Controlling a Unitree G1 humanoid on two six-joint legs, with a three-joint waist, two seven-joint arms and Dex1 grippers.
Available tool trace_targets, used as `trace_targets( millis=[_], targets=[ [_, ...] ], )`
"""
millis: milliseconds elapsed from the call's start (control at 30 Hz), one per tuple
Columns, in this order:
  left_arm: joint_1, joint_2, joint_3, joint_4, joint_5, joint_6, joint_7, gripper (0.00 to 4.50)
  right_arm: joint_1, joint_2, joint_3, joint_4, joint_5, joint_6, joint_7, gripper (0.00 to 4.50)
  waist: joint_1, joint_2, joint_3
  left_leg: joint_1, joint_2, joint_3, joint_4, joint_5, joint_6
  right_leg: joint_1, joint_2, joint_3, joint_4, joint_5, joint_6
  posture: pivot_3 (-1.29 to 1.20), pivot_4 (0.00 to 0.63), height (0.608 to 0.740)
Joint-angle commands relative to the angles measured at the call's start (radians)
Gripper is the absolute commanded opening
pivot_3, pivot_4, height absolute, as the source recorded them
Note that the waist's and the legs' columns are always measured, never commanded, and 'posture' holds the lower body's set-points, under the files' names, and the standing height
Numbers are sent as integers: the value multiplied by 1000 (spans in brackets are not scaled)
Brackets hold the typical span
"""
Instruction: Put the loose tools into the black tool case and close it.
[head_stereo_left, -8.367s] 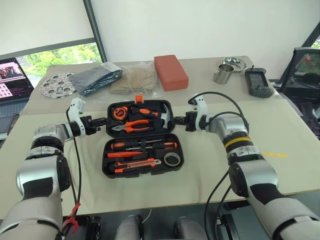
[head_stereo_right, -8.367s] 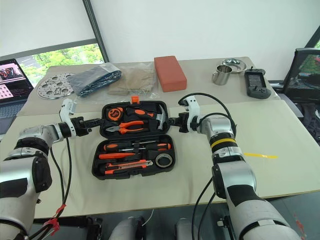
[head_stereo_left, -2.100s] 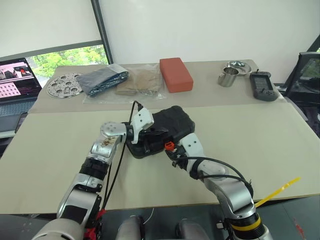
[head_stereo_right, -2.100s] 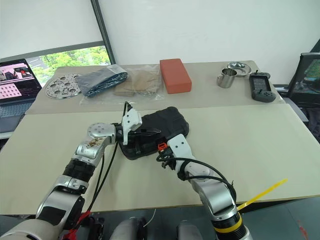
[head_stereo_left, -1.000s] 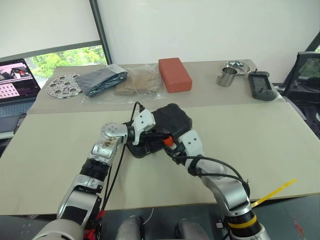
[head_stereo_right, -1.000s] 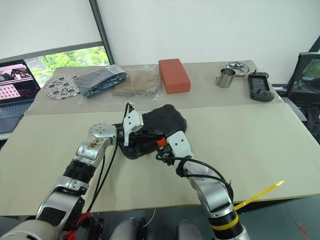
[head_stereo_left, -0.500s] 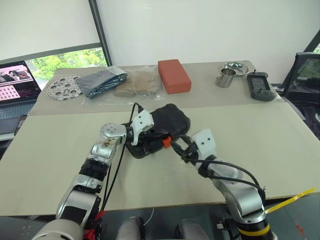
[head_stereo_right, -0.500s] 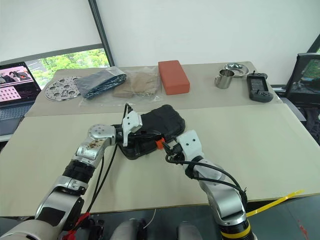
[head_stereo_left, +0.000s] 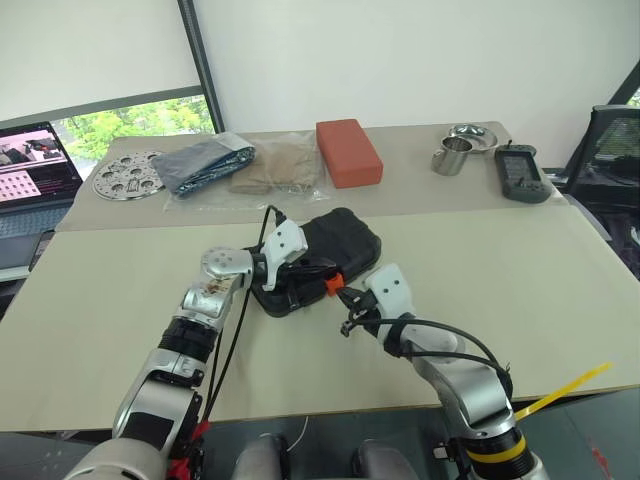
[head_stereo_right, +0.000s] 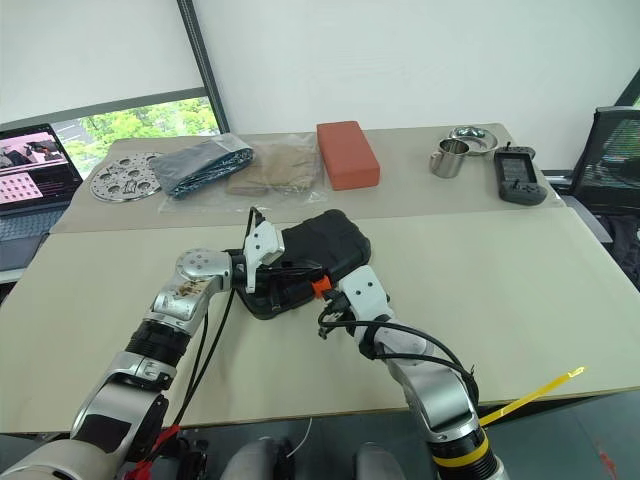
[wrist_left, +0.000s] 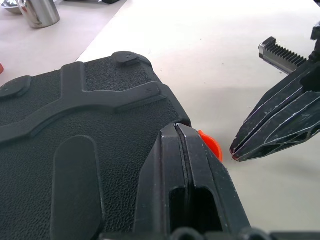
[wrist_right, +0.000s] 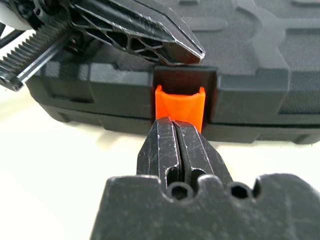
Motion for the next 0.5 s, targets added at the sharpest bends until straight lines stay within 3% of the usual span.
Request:
trace_targets(
  millis=[33, 500],
  targets=[
    [43, 10, -25, 51, 28, 22, 7, 0, -27, 14, 5, 15, -14, -37, -7, 120, -1, 0, 0, 0, 0, 0, 0, 0, 0, 0, 0, 0, 0, 0, 0, 0, 150, 740],
    [54, 14, -27, 36, 25, 31, 1, 0, -106, 64, 4, 125, -46, -118, -11, 120, -13, 0, 0, 1, 1, 0, 0, 0, 0, 0, 2, 1, 0, 0, 0, 0, 150, 740]
  ],
)
